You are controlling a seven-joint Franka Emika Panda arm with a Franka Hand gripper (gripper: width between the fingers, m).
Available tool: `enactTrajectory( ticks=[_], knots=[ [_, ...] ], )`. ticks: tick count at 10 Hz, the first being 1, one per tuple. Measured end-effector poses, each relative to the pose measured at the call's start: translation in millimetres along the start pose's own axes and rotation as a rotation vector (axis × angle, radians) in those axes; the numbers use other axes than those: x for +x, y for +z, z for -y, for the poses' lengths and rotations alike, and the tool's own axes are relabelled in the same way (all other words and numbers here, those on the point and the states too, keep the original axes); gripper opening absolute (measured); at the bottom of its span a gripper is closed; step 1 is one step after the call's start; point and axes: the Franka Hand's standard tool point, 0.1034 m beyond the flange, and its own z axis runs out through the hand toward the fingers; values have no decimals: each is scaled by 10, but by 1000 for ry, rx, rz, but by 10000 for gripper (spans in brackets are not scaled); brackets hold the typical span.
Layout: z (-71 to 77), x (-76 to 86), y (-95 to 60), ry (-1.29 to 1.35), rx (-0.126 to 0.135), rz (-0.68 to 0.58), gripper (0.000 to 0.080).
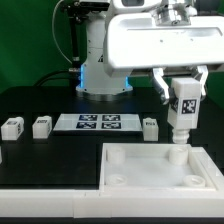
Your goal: Assemble one leg
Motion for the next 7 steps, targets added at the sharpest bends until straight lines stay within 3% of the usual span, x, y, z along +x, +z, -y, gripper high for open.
enactTrajectory(
  ticks=[2,4,7],
  knots=[
    [-1,-85,223,5,4,0,291],
    [110,-64,316,1,17,2,291],
    [188,-196,416,2,25,22,291]
  ],
)
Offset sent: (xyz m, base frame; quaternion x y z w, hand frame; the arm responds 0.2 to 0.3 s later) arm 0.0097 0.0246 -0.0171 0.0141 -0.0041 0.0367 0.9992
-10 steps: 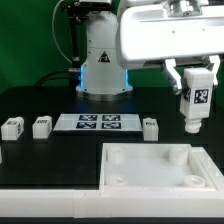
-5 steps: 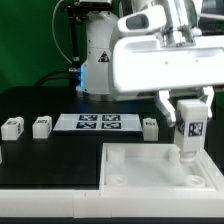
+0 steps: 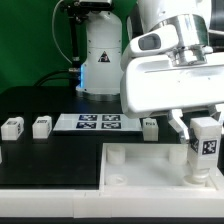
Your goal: Assemble one leg
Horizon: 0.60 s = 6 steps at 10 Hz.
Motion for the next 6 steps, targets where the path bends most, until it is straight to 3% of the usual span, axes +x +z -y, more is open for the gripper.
enactTrajectory(
  ticks=[6],
  knots=[
    [-16,-85,16,1,-2,11,291]
  ],
)
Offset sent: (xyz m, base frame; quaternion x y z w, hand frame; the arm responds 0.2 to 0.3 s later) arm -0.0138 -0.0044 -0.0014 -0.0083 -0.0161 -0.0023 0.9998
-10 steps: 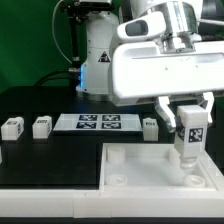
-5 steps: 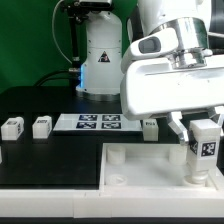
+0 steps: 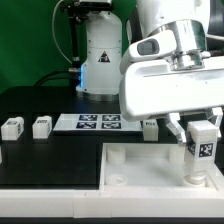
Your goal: Assemble one leg
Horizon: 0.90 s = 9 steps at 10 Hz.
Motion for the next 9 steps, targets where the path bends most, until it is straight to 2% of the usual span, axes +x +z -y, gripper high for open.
enactTrajectory(
  ticks=[3,5,9],
  knots=[
    [-31,-29,9,0,-3,4,291],
    [-24,-95,108,4,-6,-18,291],
    [-24,-69,119,6,-4,-11,291]
  ],
)
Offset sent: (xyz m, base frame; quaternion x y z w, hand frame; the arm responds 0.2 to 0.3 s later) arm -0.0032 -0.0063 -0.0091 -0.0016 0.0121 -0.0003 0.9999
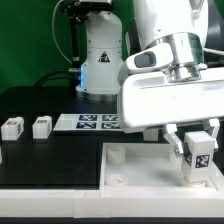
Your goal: Assemble one leg
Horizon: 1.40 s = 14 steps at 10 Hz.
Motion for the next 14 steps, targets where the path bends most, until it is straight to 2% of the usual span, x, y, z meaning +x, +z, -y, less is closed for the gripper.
enactTrajectory(
  ticks=[1,2,3,4,11,13,14],
  knots=[
    [2,-15,8,0,1,5,370],
    [2,-23,10,0,1,7,370],
    [2,-24,11,0,1,8,552],
    [3,-28,12,0,1,8,629],
    [0,-35,14,1,2,12,649],
    [-36,103,-173,-4,13,98,649],
    [-78,197,-220,-3,11,104,649]
  ],
)
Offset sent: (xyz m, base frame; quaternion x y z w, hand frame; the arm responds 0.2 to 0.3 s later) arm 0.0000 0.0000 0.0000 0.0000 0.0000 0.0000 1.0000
